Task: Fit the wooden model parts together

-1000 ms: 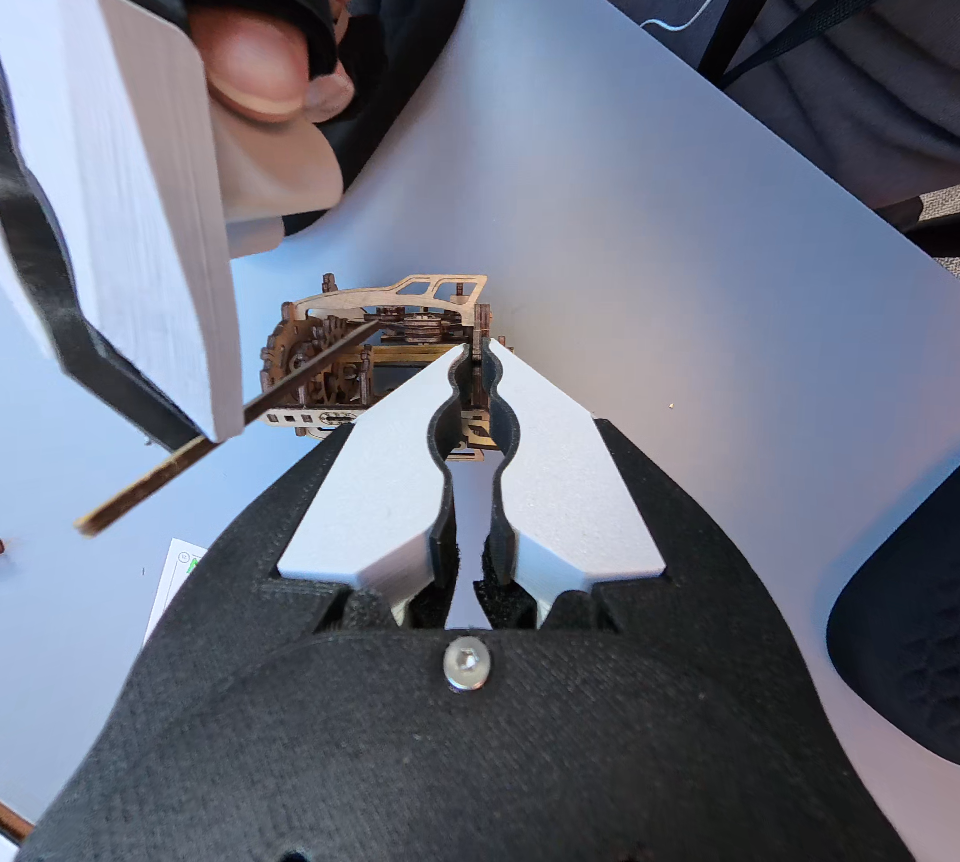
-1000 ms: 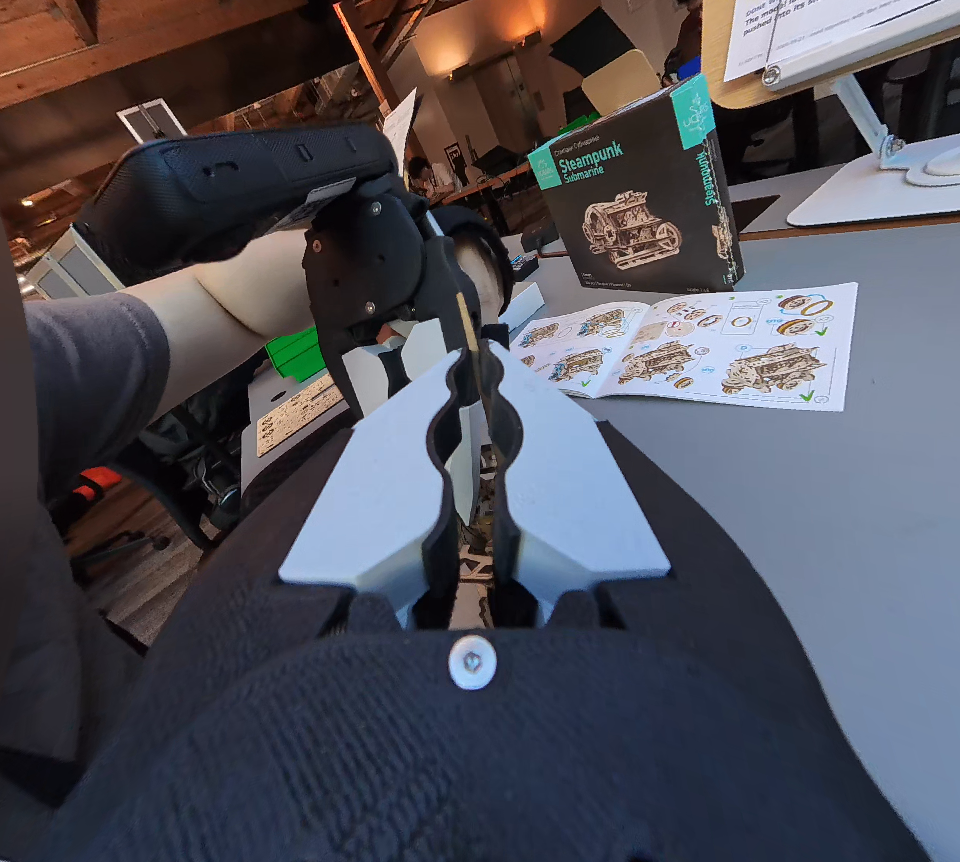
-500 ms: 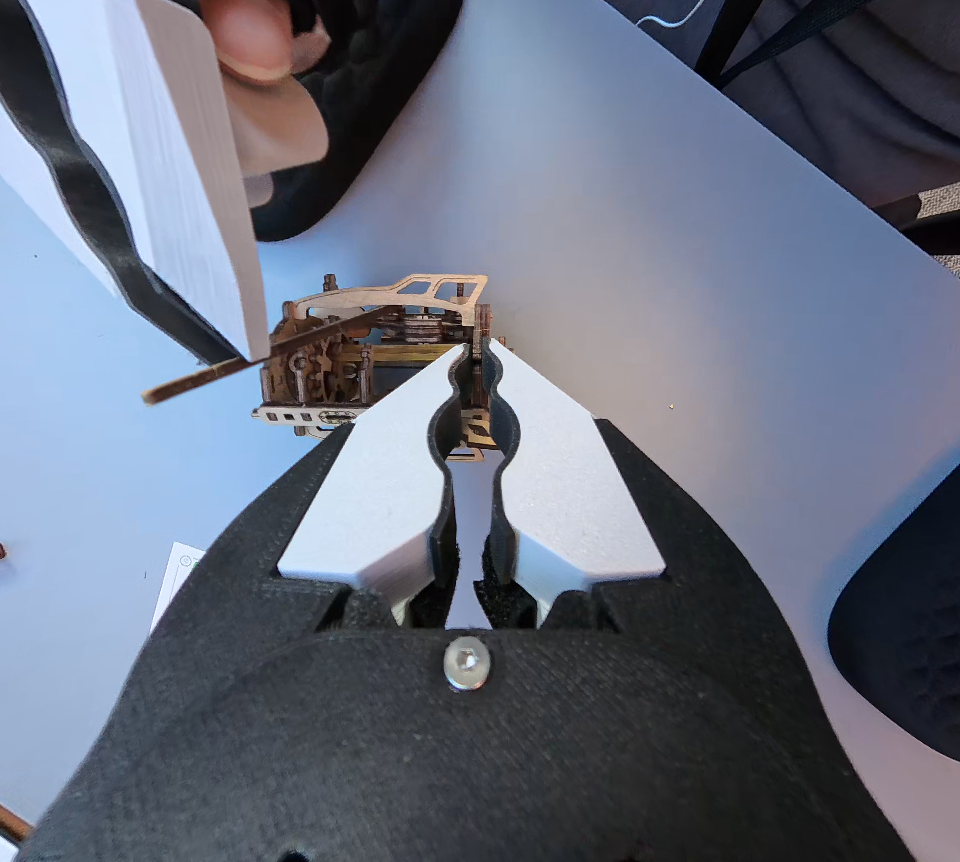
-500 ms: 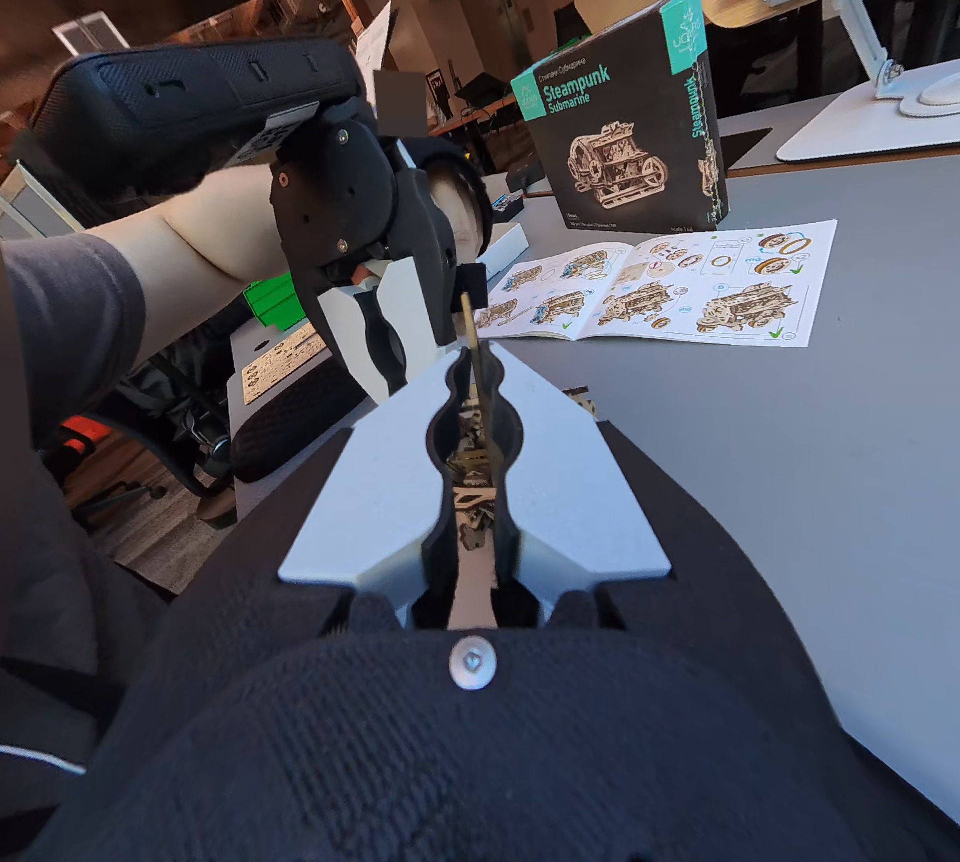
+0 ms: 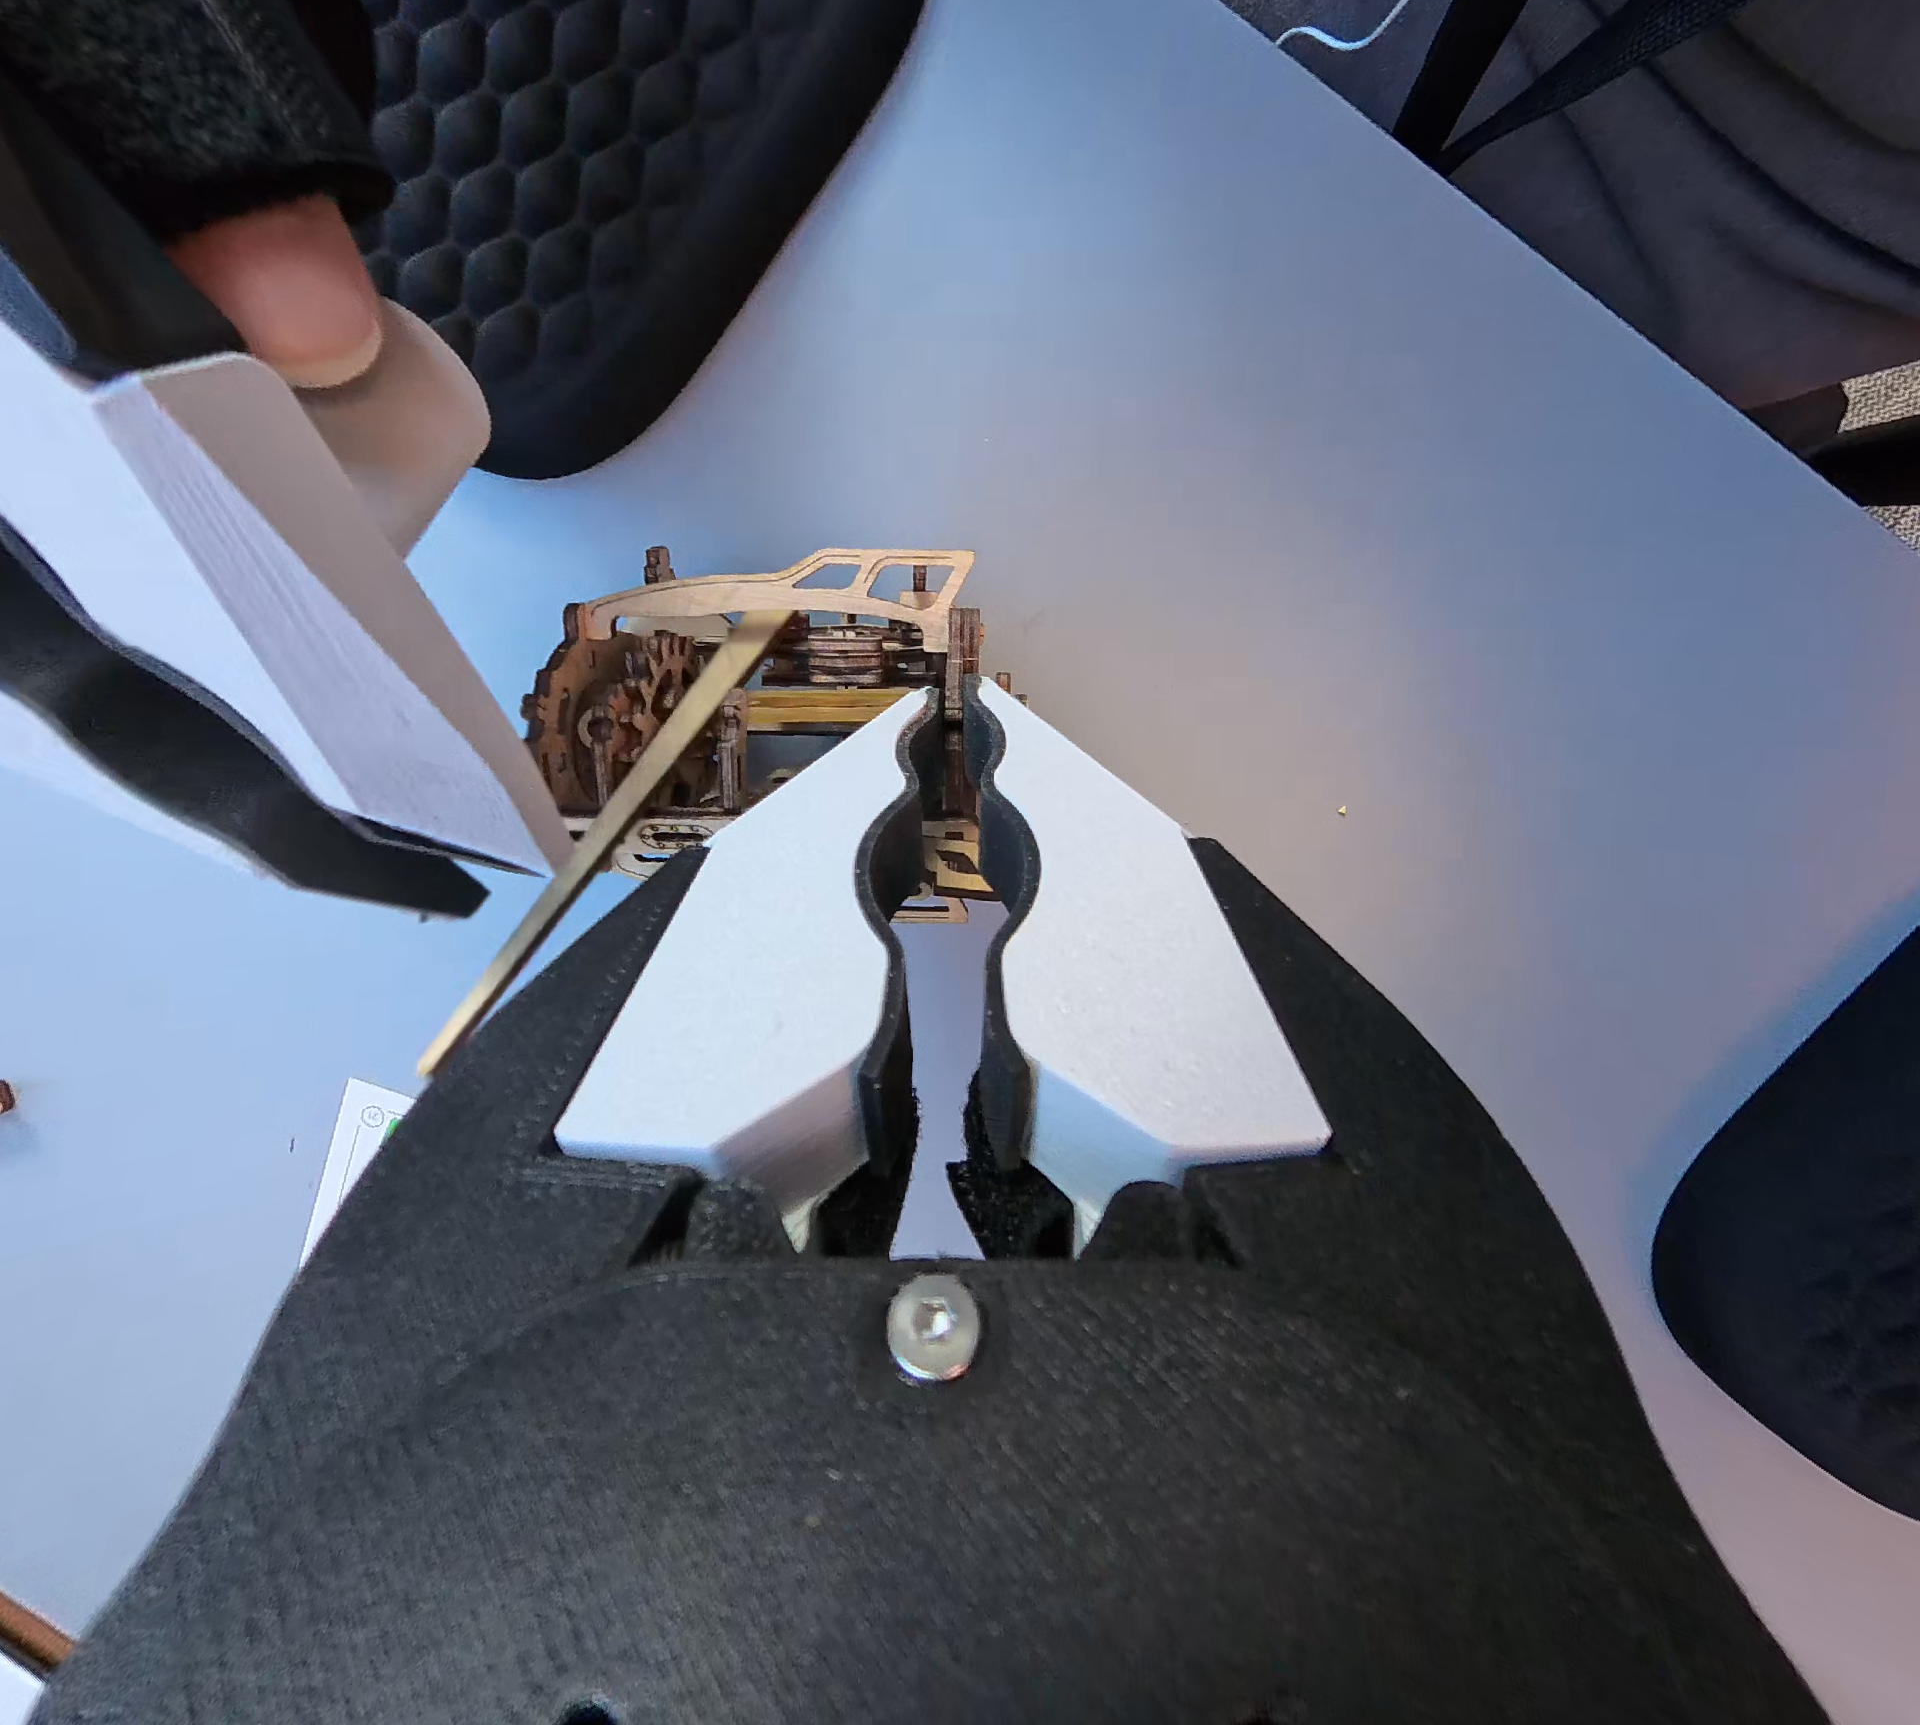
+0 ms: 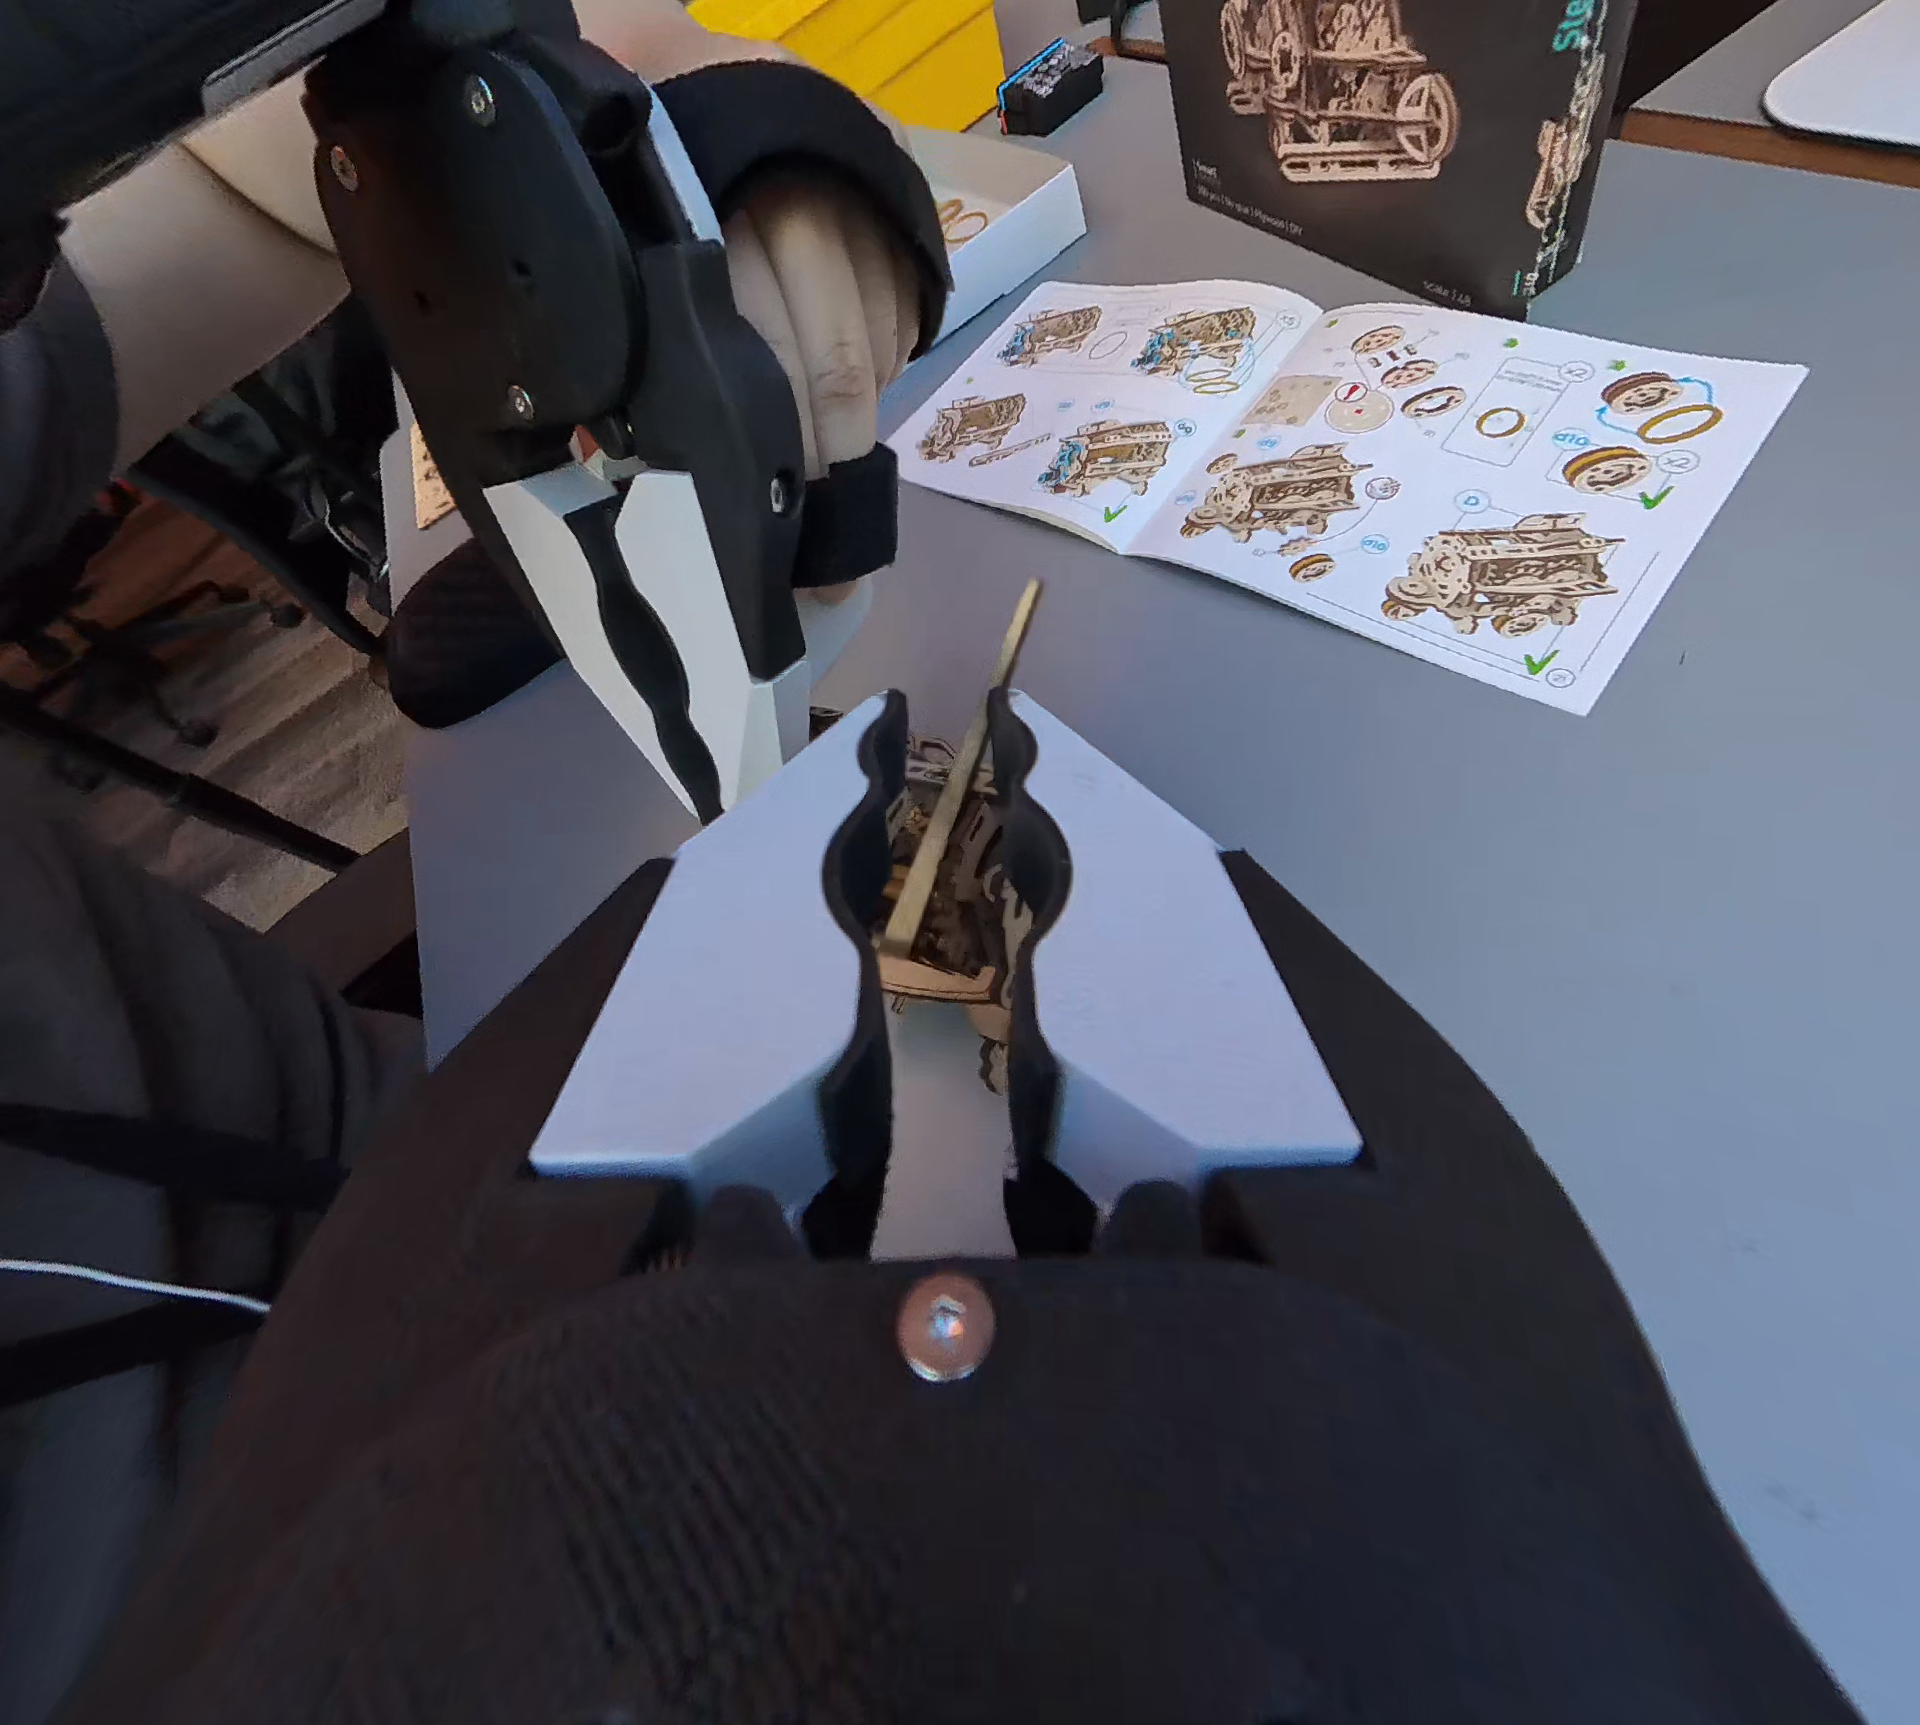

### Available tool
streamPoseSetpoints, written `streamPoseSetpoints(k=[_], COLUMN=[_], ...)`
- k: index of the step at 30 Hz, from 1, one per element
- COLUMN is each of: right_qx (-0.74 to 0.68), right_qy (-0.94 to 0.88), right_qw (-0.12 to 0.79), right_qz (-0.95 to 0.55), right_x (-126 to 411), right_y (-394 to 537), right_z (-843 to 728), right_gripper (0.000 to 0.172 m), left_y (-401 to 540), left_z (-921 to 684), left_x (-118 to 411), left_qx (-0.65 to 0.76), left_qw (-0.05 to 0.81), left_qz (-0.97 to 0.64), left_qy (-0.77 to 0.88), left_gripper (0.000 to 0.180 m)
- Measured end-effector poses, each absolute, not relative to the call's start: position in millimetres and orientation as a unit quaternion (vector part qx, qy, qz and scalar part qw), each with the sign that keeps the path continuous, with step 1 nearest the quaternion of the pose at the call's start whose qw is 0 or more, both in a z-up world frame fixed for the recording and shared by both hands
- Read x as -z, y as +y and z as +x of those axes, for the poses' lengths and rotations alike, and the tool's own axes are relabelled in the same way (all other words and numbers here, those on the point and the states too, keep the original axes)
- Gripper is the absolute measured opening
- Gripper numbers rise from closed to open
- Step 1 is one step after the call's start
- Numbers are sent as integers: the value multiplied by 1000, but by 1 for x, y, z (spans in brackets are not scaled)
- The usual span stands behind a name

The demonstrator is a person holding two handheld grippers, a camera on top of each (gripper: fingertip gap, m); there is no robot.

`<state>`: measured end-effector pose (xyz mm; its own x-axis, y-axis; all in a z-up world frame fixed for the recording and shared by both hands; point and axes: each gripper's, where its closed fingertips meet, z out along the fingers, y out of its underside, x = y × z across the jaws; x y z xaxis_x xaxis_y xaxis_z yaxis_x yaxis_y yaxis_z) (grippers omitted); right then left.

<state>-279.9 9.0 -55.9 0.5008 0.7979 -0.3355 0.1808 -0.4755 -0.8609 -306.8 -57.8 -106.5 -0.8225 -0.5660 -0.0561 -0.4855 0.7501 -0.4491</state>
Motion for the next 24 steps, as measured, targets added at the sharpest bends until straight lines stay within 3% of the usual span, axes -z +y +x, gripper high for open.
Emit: streamPoseSetpoints(k=[6, 11, 14, 19, 24], right_qx=[-318, -327, -412, -473, -510], right_qy=[-455, -572, -549, -499, -462], right_qw=[288, 193, 169, 79, 15], right_qz=[-780, -727, -707, -721, -725], right_x=[69, 81, 71, 98, 126], right_y=[2, -5, -22, -59, -81], right_z=[-274, -253, -253, -235, -233], right_gripper=[20, 10, 9, 12, 25], left_y=[-58, -58, -58, -58, -58], left_z=[-306, -307, -307, -307, -306], left_x=[107, 106, 106, 107, 107], left_qx=[212, 214, 216, 213, 211], left_qw=[93, 98, 99, 95, 92], left_qz=[-280, -283, -284, -279, -277], left_qy=[932, 930, 929, 932, 933], left_gripper=[0, 0, 0, 0, 0])
